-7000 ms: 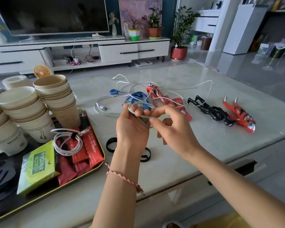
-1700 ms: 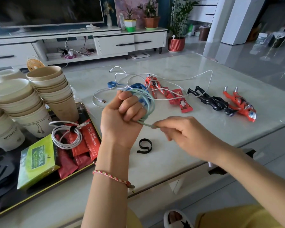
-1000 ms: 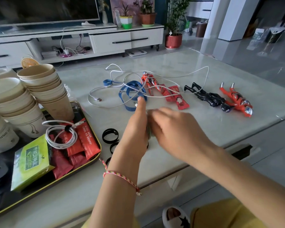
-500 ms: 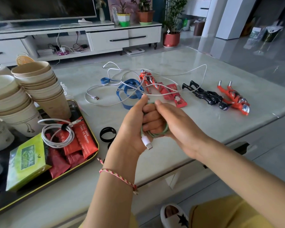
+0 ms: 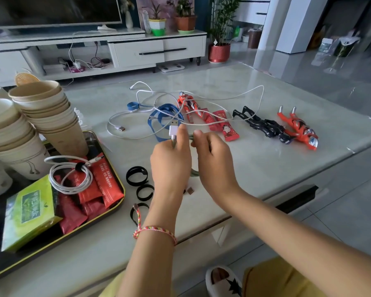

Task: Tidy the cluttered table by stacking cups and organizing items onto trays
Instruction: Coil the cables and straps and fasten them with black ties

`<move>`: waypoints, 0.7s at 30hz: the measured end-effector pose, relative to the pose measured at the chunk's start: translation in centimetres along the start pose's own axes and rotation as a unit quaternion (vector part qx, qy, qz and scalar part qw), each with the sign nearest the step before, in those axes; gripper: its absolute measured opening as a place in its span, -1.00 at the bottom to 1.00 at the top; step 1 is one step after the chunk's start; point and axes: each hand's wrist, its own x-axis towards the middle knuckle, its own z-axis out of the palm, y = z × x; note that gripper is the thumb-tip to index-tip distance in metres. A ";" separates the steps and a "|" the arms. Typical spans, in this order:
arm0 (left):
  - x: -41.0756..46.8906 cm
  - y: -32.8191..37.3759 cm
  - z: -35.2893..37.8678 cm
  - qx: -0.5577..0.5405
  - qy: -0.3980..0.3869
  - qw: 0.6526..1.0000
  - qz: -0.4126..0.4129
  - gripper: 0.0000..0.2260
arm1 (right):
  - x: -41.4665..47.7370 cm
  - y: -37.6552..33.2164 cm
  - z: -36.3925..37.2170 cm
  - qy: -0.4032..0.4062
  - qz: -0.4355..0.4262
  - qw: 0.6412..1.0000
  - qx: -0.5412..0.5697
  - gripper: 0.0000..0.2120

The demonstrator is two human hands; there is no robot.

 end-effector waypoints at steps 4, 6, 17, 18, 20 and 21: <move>0.1 0.0 0.0 -0.033 -0.041 0.998 -0.019 -0.48 | 0.2 -0.2 -0.5 0.003 -0.108 0.994 -0.034 -0.86; 0.1 -0.1 0.3 -0.020 -0.059 0.998 -0.024 -0.42 | 0.1 0.2 -0.9 -0.012 -0.166 0.981 -0.097 -0.82; -0.3 -0.3 1.4 -0.182 -0.096 0.971 -0.121 -0.42 | 0.8 0.6 -1.5 0.073 -0.174 0.978 -0.087 -0.66; -0.4 -0.2 1.5 -0.191 -0.094 0.970 -0.121 -0.44 | 0.9 0.7 -1.5 0.083 -0.159 0.981 -0.076 -0.67; -0.8 0.0 1.7 -0.179 -0.084 0.975 -0.102 -0.50 | 1.1 0.7 -1.4 0.090 -0.143 0.984 -0.060 -0.74; -0.9 0.1 1.9 -0.168 -0.075 0.979 -0.087 -0.53 | 1.2 0.7 -1.4 0.092 -0.142 0.984 -0.049 -0.80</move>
